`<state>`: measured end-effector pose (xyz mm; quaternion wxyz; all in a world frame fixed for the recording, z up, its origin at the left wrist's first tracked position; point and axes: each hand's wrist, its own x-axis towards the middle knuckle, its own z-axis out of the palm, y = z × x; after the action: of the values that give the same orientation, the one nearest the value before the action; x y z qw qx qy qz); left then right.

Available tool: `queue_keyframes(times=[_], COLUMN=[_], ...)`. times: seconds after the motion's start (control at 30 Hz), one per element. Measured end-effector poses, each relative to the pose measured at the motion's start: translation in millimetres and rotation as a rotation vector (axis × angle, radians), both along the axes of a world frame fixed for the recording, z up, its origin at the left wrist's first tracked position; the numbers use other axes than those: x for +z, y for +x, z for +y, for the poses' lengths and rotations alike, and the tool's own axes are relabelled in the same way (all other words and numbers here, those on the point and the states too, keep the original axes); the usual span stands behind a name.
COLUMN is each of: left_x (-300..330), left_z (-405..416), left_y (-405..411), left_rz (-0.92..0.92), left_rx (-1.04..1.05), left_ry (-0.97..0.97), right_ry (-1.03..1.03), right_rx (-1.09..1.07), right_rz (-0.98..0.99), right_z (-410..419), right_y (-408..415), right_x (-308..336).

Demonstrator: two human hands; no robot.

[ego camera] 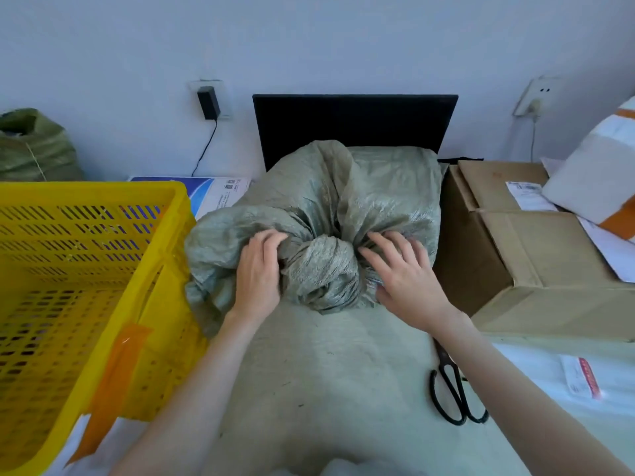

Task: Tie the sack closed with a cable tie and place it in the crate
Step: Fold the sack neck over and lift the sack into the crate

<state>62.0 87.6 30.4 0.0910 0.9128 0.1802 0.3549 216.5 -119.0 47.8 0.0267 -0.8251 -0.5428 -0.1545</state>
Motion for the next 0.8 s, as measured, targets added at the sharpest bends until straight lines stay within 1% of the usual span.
queue_keyframes(times=[0.07, 0.13, 0.23, 0.37, 0.47, 0.57, 0.67, 0.77, 0.8], left_x=[-11.8, -22.9, -32.8, -27.2, -21.3, -13.4, 5.8, 31.1, 42.4], left_z=[2.3, 5.7, 10.1, 15.5, 18.0, 18.5, 21.2, 23.2, 25.1], left_y=[-10.4, -18.7, -20.9, -4.8, 7.3, 11.0, 14.0, 17.9, 18.8], left_rz=[0.033, 0.134, 0.300, 0.376, 0.356, 0.315, 0.280, 0.182, 0.142], left_rx=[-0.097, -0.134, -0.095, 0.011, 0.121, 0.152, 0.112, 0.064, 0.063], left_ry=[-0.019, 0.021, 0.082, 0.114, 0.164, 0.175, 0.109, 0.001, -0.001], right_ry=[-0.082, -0.086, -0.011, 0.078, 0.144, 0.212, 0.242, 0.277, 0.298], right_rx=[0.014, 0.025, 0.071, 0.137, 0.187, 0.201, 0.202, 0.231, 0.223], right_rz=[-0.105, -0.193, -0.311, -0.408, -0.441, -0.423, -0.369, -0.296, -0.253], right_z=[-3.6, -4.5, -1.4, 8.9, 17.3, 23.0, 27.9, 32.4, 35.2], right_y=[7.0, 14.2, 24.9, 38.5, 43.5, 44.1, 43.8, 43.2, 42.9], right_x=[-11.7, -22.3, -31.7, -25.7, -15.8, -7.7, 3.0, 17.1, 26.0])
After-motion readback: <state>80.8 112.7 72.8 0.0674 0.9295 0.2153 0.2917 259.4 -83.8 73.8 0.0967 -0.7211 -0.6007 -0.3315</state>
